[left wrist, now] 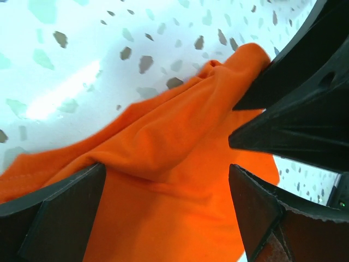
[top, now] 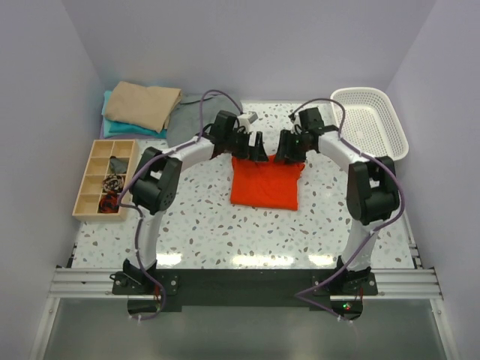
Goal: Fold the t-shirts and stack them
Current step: Fold the tshirt
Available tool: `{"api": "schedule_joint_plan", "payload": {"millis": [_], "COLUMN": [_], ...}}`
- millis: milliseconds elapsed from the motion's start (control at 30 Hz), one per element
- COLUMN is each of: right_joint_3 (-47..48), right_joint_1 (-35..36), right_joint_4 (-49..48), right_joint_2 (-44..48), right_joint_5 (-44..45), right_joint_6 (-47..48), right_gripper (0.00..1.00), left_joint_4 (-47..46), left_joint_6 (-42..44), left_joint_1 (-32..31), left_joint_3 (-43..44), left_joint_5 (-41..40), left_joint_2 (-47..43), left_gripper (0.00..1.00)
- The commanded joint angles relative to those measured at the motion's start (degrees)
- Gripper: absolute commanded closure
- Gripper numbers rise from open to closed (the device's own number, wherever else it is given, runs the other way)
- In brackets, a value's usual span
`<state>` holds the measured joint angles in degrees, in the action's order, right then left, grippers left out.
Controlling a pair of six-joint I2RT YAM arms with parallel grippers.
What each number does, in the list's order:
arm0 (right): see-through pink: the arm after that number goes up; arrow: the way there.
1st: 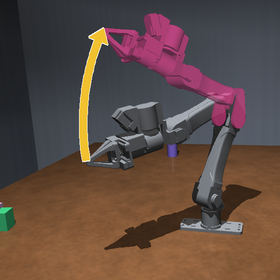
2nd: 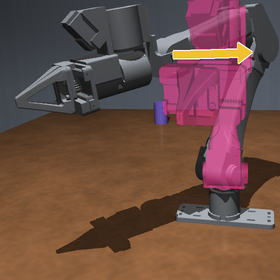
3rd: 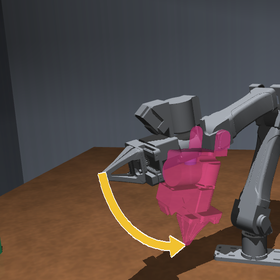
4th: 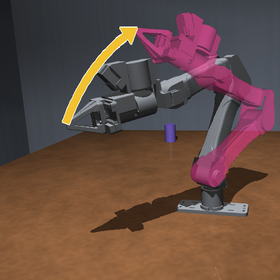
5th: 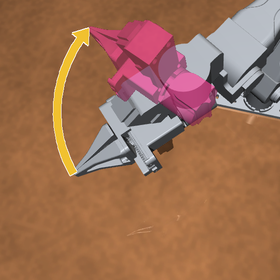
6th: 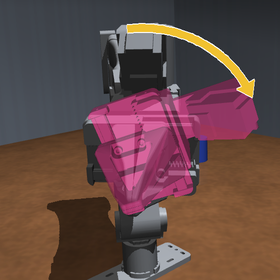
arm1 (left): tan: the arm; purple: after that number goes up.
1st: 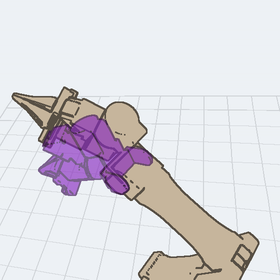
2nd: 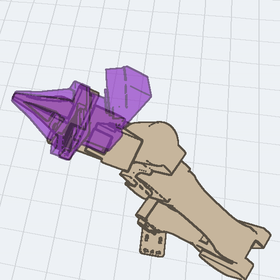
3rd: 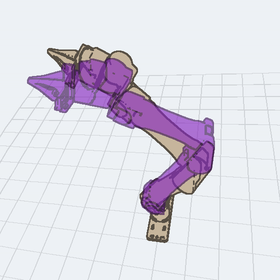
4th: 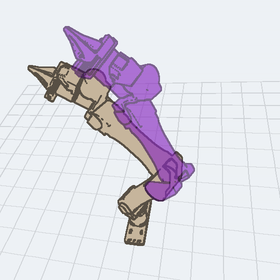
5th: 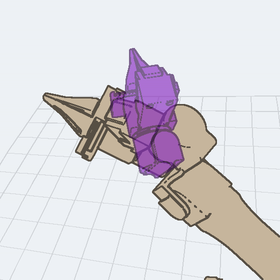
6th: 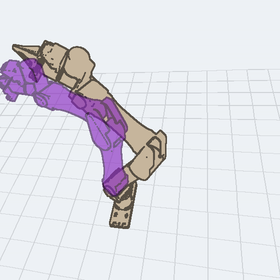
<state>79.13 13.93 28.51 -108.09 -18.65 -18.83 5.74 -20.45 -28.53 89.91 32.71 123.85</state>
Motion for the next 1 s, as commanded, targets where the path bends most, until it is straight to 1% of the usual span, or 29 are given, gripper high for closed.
{"api": "schedule_joint_plan", "payload": {"millis": [0,167,267,333,367,400,467,500,567,600,633,667,700,767,800,867,967], "right_joint_3": [9.4,16.6,18.2,17.0,15.1,14.7,14.6,14.0,11.9,11.4,10.4,10.1,10.0,9.0,8.2,4.6,-0.3], "right_joint_1": [0.1,-0.5,-0.9,-1.3,-1.3,-1.5,-1.6,-1.6,-1.6,-1.6,-1.7,-1.7,-1.5,-1.5,-1.4,-1.4,-1.2], "right_joint_4": [0.9,3.7,5.5,3.3,2.2,1.6,2.7,2.6,1.2,1.0,0.9,0.9,1.3,2.2,1.6,-0.4,-4.2], "right_joint_2": [-5.9,-10.6,-11.6,-10.0,-7.5,-6.4,-3.4,-2.0,2.1,3.3,4.3,5.0,5.8,5.7,5.7,5.6,4.9], "right_joint_5": [5.7,11.6,14.9,17.1,17.9,18.5,20.0,19.7,18.7,17.4,14.4,13.3,11.4,6.2,5.2,1.3,-1.6], "right_joint_6": [1.4,1.7,2.4,2.8,3.3,3.5,4.9,5.2,5.8,5.9,5.9,5.6,5.1,3.8,3.3,1.5,-0.5], "right_gripper": [0.48,0.48,0.49,0.49,0.49,0.49,0.49,0.49,0.48,0.48,0.47,0.47,0.47,0.47,0.47,0.48,0.48], "left_joint_4": [-0.3,-0.2,1.0,-0.2,-1.2,-2.2,-4.5,-4.9,-4.8,-4.8,-7.0,-7.5,-8.6,-13.6,-15.1,-18.8,-22.4], "left_joint_6": [0.8,4.0,6.5,8.6,9.0,9.1,9.4,9.3,8.4,7.7,7.2,6.6,4.2,1.6,-0.7,-2.7,-4.9], "left_joint_1": [2.2,4.0,5.1,5.3,5.3,5.3,5.2,5.2,4.9,4.9,4.8,4.6,4.6,4.5,4.2,3.3,1.9], "left_joint_3": [4.6,7.2,7.2,5.0,3.9,1.2,-1.0,-2.8,-4.6,-6.0,-6.8,-8.9,-10.4,-14.3,-15.1,-17.3,-19.1], "left_joint_5": [-1.3,-6.2,-9.9,-13.5,-14.9,-16.5,-17.4,-17.3,-16.5,-14.7,-13.3,-11.9,-8.8,-4.5,-1.5,0.7,3.7], "left_joint_2": [3.1,4.1,3.8,2.3,1.1,-1.7,-4.7,-8.0,-12.4,-13.7,-14.9,-17.0,-18.0,-19.8,-19.9,-19.0,-16.6], "left_gripper": [0.00,0.00,0.00,0.00,0.00,0.00,0.00,0.00,0.00,0.00,0.00,0.00,0.00,0.00,0.00,0.00,0.00]}}
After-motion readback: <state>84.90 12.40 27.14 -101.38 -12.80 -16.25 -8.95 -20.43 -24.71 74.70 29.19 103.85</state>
